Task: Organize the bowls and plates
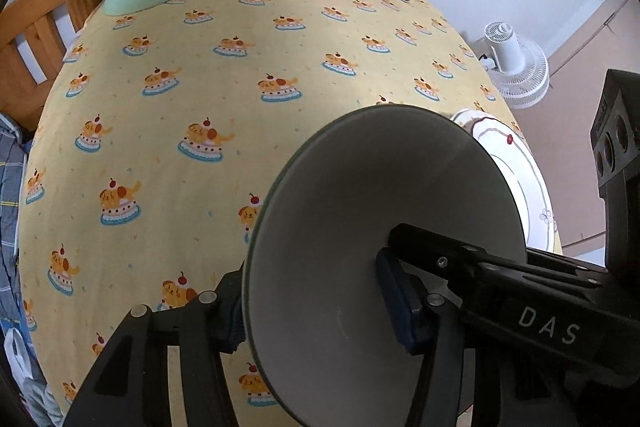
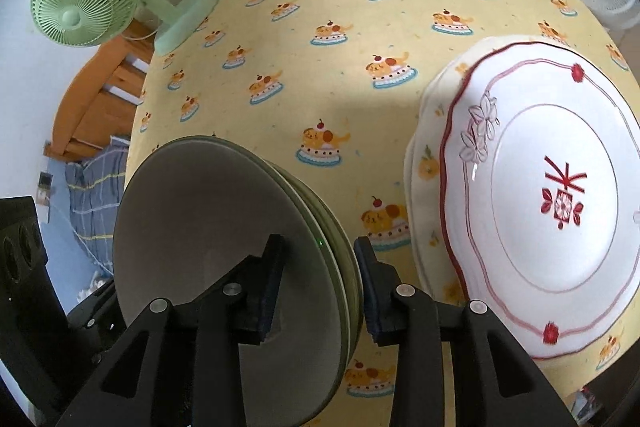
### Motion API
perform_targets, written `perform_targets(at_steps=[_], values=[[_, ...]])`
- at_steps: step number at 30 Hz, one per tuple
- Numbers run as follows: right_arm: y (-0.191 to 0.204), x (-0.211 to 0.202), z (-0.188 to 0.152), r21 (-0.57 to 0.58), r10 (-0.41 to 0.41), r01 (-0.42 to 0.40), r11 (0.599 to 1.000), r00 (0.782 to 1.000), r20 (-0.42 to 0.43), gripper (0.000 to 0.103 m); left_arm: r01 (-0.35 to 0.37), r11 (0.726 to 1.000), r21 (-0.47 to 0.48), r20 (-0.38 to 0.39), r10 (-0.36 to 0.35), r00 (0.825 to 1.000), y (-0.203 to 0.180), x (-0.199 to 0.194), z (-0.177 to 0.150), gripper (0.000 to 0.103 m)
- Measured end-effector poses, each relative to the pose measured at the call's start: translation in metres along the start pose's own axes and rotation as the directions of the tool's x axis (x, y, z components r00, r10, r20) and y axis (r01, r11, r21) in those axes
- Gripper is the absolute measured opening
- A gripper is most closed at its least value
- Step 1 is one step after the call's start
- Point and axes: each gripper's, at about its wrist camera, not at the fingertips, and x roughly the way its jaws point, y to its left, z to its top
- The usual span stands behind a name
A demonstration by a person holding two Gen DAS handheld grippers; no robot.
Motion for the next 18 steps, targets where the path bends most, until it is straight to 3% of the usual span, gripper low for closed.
perform_targets(at_steps=[10,18], values=[[0.000,-0.013,-0.014,0.041,-0.020,0.020,0.999,1.000,0.004,0.038,0.026,0.999,0.031,-0.019,-0.026,0.999,-0.009,-0.009,-0.008,0.056],[-0.006,-0.029,-0.009,-0.007,0.019,-0.019,1.000,1.000,0.002,0.038,-0.018,1.000,0.002,0.013,0.018,1.000,-0.027,-0.022,-0.006,0.056]])
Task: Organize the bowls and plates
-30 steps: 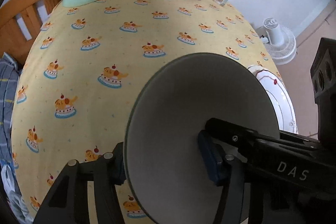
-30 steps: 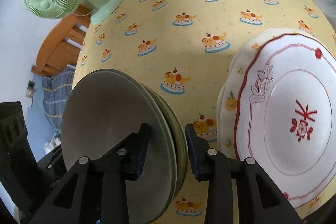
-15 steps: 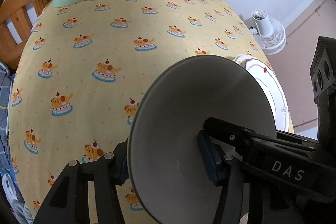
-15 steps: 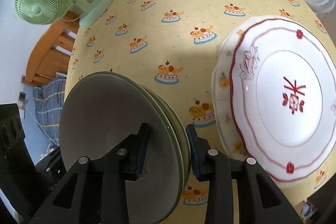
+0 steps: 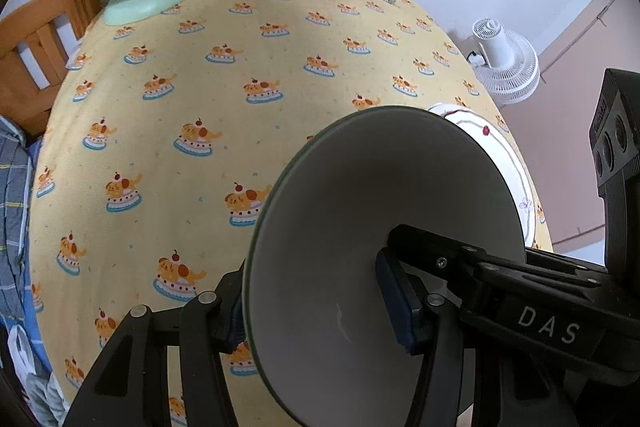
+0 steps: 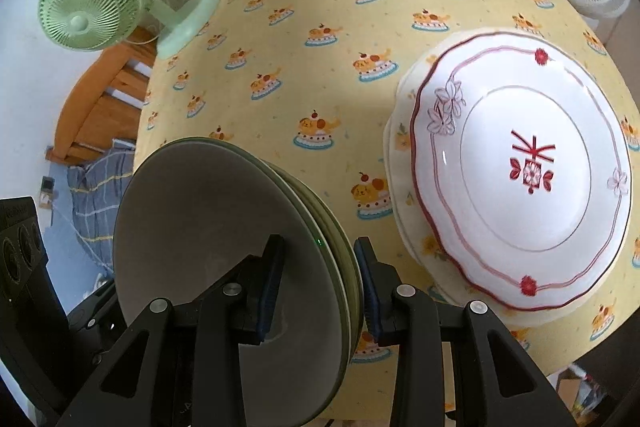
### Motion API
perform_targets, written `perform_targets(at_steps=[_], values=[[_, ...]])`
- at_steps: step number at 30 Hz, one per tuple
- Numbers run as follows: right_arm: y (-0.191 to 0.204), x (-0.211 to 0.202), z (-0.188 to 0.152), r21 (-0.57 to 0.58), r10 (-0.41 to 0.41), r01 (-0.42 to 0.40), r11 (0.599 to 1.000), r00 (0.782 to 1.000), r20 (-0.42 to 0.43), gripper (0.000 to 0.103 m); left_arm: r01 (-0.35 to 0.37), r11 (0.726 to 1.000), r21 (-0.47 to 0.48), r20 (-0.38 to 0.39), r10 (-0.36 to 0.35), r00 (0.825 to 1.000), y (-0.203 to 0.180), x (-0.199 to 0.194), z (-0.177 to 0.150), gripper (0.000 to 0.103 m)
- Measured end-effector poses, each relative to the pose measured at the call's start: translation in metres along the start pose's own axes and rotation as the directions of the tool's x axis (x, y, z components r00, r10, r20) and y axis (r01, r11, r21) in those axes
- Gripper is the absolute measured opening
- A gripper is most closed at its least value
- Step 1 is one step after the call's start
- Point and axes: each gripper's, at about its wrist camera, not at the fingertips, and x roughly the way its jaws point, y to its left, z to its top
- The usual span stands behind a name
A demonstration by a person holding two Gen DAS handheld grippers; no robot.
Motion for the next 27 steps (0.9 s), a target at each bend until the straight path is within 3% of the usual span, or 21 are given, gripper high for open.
perform_targets(at_steps=[12,27], values=[[-0.021,-0.041,0.023,-0.125,0.062,-0.063,0.990,0.998,-0.006,0.038,-0.064,0.994,-0.090,0.074,0.070,0.995,-0.047,-0.021,0.009,0.056],[-0.098,-0.068,0.049,-0.137,0.048,-0.047,0.989,0.999,0.003,0.038,-0.045,0.992,-0.115,0.081,0.055,0.995,-0.120,0.013,0.027,0.056]])
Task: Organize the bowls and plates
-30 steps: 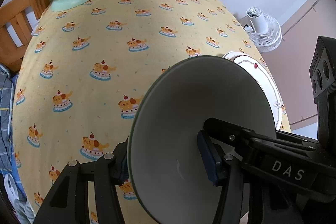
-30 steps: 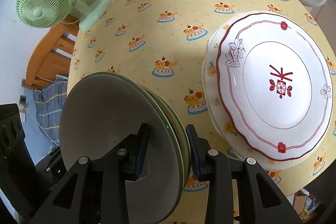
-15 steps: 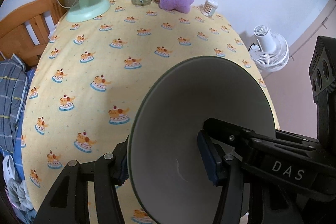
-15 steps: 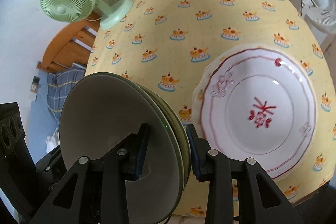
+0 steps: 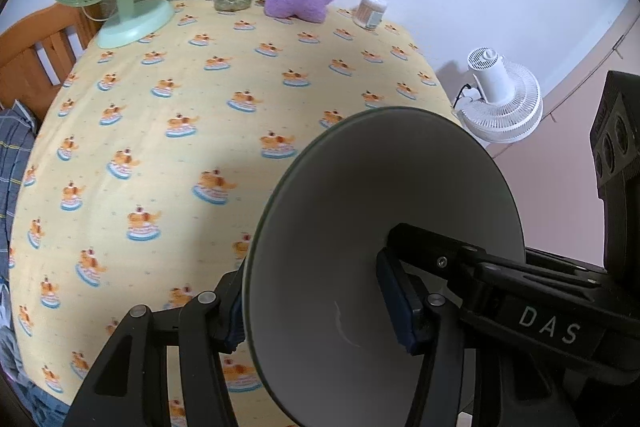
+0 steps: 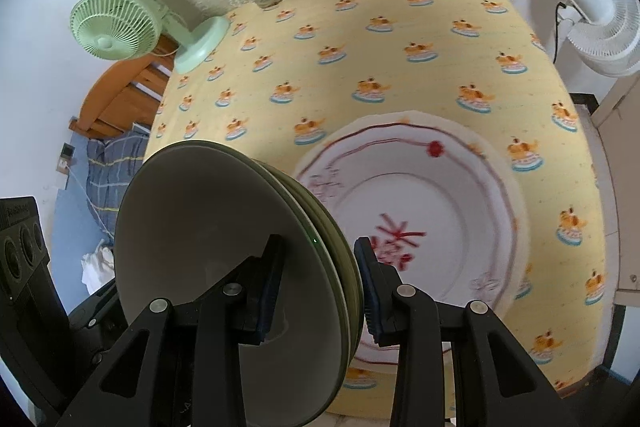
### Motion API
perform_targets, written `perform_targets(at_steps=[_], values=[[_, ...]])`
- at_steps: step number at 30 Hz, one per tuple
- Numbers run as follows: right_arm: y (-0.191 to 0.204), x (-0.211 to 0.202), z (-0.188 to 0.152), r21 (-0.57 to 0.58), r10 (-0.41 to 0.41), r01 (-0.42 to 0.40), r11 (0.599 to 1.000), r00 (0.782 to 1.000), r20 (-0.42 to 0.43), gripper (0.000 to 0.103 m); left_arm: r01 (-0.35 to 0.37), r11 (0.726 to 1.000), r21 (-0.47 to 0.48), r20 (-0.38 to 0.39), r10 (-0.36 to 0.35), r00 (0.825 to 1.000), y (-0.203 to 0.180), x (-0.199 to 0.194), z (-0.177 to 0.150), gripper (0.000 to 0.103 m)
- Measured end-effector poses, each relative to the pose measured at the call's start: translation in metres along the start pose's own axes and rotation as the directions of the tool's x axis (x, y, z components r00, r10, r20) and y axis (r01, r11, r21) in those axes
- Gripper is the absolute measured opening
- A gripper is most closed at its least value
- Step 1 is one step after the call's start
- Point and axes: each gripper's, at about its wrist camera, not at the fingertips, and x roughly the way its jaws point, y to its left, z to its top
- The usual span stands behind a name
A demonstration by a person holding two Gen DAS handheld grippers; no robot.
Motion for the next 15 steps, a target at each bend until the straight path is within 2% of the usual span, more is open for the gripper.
perform_targets(at_steps=[15], values=[[-0.053,0.006,0.015,0.023,-0.021,0.022,1.000,0.999,-0.039,0.038,0.016,1.000,-0.023,-0.043,-0.017,0.999,-0.037,0.039,0.007,0.056]])
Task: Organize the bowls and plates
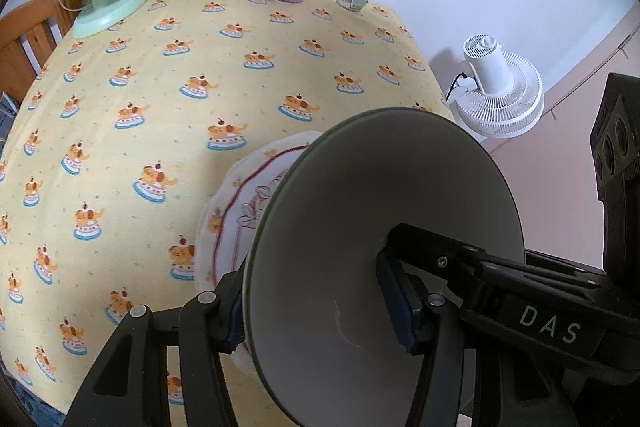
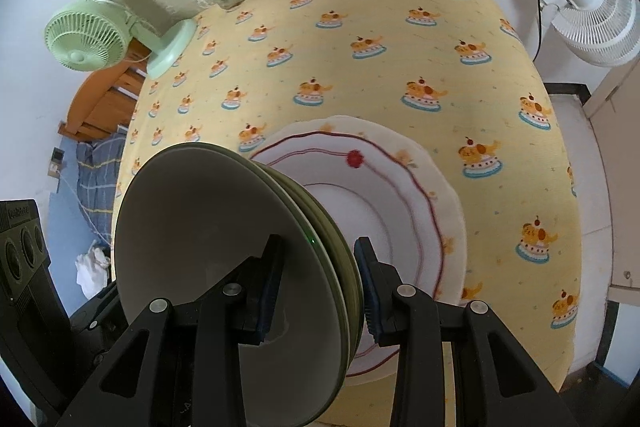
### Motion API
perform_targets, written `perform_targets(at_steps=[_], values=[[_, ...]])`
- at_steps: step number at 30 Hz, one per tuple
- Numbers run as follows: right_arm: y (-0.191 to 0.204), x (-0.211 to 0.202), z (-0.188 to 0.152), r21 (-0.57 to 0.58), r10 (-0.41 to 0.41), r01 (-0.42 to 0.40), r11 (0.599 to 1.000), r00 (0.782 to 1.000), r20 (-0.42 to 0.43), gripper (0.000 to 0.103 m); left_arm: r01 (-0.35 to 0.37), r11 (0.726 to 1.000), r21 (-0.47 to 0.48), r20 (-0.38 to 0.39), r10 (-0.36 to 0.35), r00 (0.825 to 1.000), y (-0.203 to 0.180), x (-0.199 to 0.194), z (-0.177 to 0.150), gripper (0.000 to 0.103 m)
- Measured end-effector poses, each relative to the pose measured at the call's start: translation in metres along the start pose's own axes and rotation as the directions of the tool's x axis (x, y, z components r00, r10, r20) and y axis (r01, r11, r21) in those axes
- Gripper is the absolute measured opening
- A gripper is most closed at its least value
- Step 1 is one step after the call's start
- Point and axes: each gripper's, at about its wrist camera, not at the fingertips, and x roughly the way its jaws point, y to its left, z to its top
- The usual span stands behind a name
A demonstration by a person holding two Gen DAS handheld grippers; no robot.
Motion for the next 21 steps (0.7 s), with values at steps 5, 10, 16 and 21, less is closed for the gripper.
perform_targets(at_steps=[5,10,16,21], values=[[-0.011,0.004,0.003,0.014,-0.008,0.008,1.000,1.000,-0.014,0.038,0.005,1.000,-0.004,-0.017,-0.005,1.000,-0.006,0.011,0.002,0.056],[-0.016,0.007,0.008,0.019,-0.010,0.010,1.000,1.000,-0.011,0.038,-0.005,1.000,0.002,-0.013,0.005,1.000,-0.009,0.015,0.006,0.056],[-0.017,0.008,0.013,0.009,-0.010,0.010,1.000,1.000,-0.005,0.038,-0.010,1.000,-0.004,-0.004,0.010,1.000,-0.010,0.017,0.009,0.056],[-0.017,0.007,0.012,0.008,-0.006,0.006,1.000,1.000,0.000,0.038,-0.010,1.000,-0.012,-0.002,0.010,1.000,-0.010,0.017,0.008,0.057]])
